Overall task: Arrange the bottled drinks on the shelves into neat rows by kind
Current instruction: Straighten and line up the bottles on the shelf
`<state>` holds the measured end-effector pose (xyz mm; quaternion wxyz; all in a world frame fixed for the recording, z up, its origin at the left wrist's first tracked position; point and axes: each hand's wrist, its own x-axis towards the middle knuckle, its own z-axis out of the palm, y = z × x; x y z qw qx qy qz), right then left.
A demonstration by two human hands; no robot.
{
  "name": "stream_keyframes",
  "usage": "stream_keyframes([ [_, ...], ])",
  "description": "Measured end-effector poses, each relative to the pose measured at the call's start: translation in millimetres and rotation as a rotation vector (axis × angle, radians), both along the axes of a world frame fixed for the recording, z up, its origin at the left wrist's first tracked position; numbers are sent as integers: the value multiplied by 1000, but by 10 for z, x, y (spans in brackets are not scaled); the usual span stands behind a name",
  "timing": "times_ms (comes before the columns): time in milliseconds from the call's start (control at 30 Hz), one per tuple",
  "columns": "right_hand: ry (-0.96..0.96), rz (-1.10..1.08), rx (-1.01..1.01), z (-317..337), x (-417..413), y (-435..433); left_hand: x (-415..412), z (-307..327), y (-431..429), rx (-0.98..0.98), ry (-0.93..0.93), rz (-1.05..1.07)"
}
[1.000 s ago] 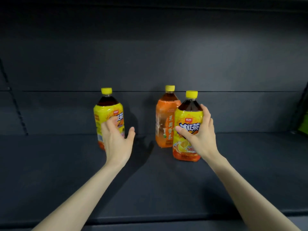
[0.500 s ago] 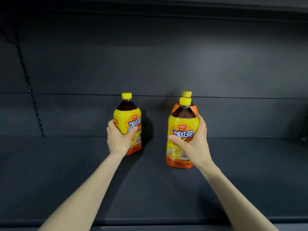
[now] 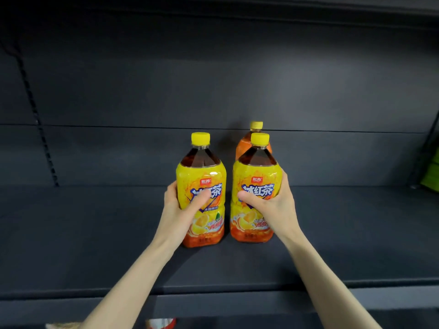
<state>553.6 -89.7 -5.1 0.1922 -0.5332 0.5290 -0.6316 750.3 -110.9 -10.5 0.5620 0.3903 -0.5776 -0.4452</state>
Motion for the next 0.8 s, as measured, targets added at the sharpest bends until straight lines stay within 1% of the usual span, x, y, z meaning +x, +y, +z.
stream_keyframes([
  [133,-119,31,-73,-39,8,242,-233,35,98,-66,28,120],
  [267,-229,8,-139,34,-102,545,-459,57,269,-189,6,137],
  [433,-212,-120,-221,261,-587,1118,-971,185,656,-247,36,4],
  [600,-186,-289,-270,372,-1352,1931,-1834,245,1213,-266,72,-147],
  [800,-89,-471,-201,207,-2451,3222,-3117,90,2237,-202,143,-327],
])
